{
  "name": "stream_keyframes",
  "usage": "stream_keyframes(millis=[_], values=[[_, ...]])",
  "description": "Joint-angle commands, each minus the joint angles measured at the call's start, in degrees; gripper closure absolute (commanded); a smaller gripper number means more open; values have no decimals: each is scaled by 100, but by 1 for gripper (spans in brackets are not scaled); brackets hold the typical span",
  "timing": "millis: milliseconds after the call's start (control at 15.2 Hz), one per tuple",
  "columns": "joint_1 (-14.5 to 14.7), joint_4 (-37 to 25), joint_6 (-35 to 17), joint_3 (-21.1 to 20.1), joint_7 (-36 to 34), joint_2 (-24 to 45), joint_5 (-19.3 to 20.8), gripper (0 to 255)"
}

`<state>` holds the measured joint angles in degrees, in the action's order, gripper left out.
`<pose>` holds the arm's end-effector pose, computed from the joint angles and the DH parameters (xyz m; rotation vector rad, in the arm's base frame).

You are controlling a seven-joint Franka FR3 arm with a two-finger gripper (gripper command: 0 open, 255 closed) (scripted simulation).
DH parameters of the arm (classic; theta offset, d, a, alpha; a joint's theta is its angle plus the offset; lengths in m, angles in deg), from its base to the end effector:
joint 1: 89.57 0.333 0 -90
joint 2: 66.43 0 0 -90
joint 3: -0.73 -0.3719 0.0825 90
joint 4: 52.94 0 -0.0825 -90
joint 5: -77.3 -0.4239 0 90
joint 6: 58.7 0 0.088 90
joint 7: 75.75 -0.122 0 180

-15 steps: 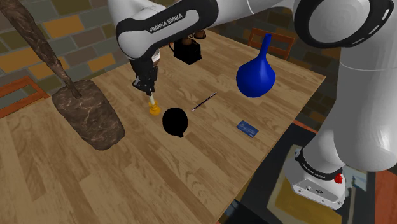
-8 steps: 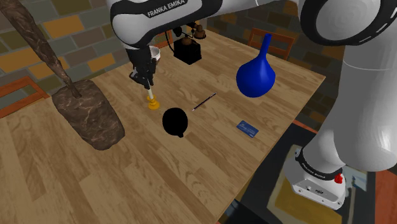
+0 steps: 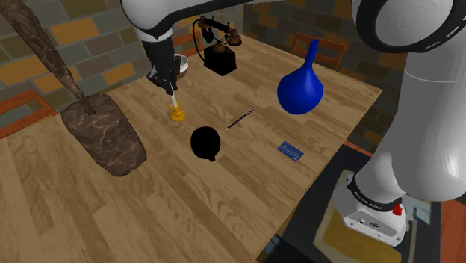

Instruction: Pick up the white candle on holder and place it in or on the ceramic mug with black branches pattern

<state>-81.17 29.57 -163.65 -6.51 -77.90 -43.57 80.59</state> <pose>0.7158 0.1792 0.4900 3.1119 0.3763 -0.0048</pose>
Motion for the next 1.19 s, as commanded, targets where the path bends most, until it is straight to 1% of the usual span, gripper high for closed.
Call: stream_keyframes(millis=[0,462,990,1122], values=[[7,-151,159,-3,-1,-7,-2,255],[24,-716,707,-8,9,10,-4,255],[58,-1514,1376,-11,16,140,9,255],[69,-845,1236,-49,-60,-391,-42,255]])
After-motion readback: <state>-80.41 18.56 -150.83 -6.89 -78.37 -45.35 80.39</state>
